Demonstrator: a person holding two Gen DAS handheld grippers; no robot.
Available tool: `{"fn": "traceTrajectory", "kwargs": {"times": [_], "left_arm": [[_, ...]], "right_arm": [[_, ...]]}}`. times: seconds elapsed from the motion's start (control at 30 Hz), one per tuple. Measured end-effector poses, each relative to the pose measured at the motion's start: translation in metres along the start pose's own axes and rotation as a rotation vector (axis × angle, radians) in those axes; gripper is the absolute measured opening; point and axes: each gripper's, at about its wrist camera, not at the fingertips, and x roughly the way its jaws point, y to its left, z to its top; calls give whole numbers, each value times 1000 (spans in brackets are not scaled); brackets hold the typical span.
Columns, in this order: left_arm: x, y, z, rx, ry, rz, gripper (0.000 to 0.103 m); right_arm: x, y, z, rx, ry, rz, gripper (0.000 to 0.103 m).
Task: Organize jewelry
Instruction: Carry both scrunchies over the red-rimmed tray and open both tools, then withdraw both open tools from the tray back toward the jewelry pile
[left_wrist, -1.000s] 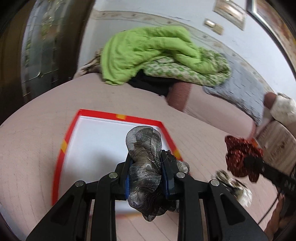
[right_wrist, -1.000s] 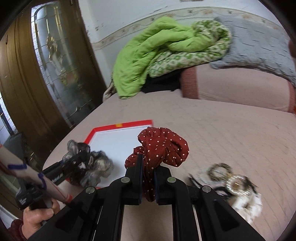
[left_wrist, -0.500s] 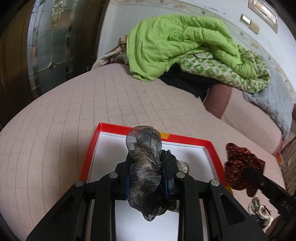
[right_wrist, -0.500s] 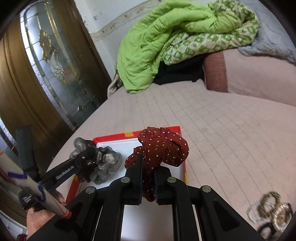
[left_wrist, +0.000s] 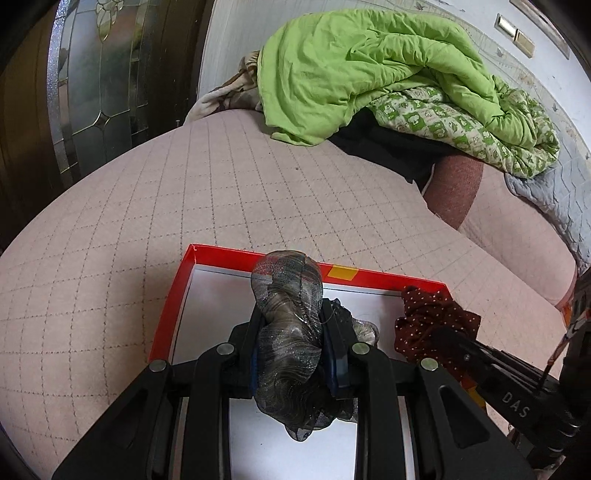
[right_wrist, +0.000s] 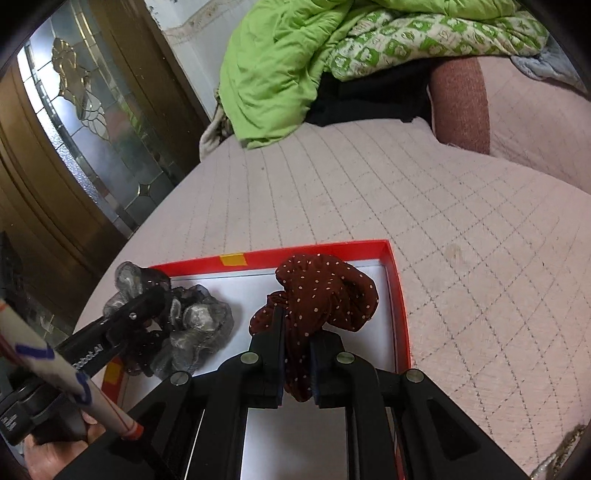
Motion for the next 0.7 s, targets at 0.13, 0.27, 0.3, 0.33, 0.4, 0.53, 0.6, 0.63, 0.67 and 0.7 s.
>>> {"fn": "traceTrajectory", "kwargs": {"times": [0.13, 0.27, 0.3, 0.33, 0.4, 0.53, 0.6, 0.63, 0.67, 0.7], "left_arm": [[-1, 1, 1, -9, -1, 16, 30], [-1, 2, 1, -15, -4, 22, 40], [-1, 1, 1, -12, -5, 23, 41], [-1, 2, 1, -12, -5, 22, 45], [-2, 2, 1, -13, -12, 24, 52], [-7, 1, 4, -24, -23, 14, 56], [-12, 1, 5, -32, -38, 8, 59], [-15, 0, 5, -33, -45, 8, 61], [-18, 0, 5, -36, -52, 7, 61], [-21, -1, 6, -39, -61, 2, 61]], "right_arm": [[3, -6, 0, 22, 14, -7, 13], [5, -8, 0, 28, 22, -14, 14], [5, -8, 0, 28, 23, -16, 15], [5, -9, 0, 29, 24, -19, 16], [5, -10, 0, 37, 30, -21, 19], [-1, -10, 0, 46, 28, -11, 25], [-8, -7, 2, 37, 19, -5, 28], [-11, -6, 2, 33, 13, -4, 29], [-17, -4, 3, 29, 0, -3, 29], [-22, -3, 3, 26, -11, 1, 30]]}}
